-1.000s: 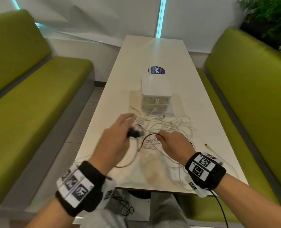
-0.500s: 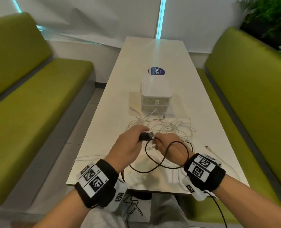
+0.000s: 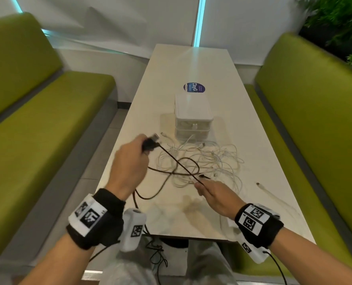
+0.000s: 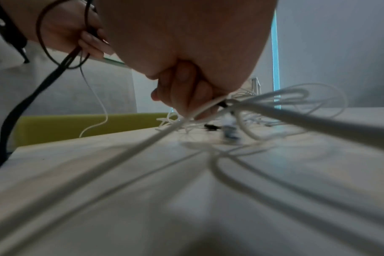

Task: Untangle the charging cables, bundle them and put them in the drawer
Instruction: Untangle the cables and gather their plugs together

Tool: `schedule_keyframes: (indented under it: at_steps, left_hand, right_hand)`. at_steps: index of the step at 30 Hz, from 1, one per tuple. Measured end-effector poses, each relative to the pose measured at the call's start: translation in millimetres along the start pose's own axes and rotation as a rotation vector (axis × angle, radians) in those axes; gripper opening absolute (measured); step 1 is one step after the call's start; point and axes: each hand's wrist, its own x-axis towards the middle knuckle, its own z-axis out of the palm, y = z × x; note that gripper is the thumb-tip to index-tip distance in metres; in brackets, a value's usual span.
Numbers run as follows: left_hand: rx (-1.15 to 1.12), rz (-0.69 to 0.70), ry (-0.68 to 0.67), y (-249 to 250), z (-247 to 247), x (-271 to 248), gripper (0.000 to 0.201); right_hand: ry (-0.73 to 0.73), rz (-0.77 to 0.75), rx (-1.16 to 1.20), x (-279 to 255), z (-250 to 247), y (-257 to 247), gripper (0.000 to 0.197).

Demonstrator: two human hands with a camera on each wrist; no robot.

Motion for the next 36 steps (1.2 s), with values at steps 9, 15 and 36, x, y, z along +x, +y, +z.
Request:
schedule_keyframes:
  at_steps: [9,15,36]
  left_hand:
    - [-0.905,-0.124,0.271,1,-40,1,0.043]
    - [-0.626,0.067,0.142,11,-46,0,0.019]
    - [-0.572,0.071,-0.924,30,-44,-32,0.021]
  right_hand:
    - [-0.062,0.049,-0.076,0,-7,16,0.034]
    - [-0.175,0.222,0.130,6,-21,0,0.029]
    - [-0.585,-0.020,-0.192,-5,-19,-65,0.039]
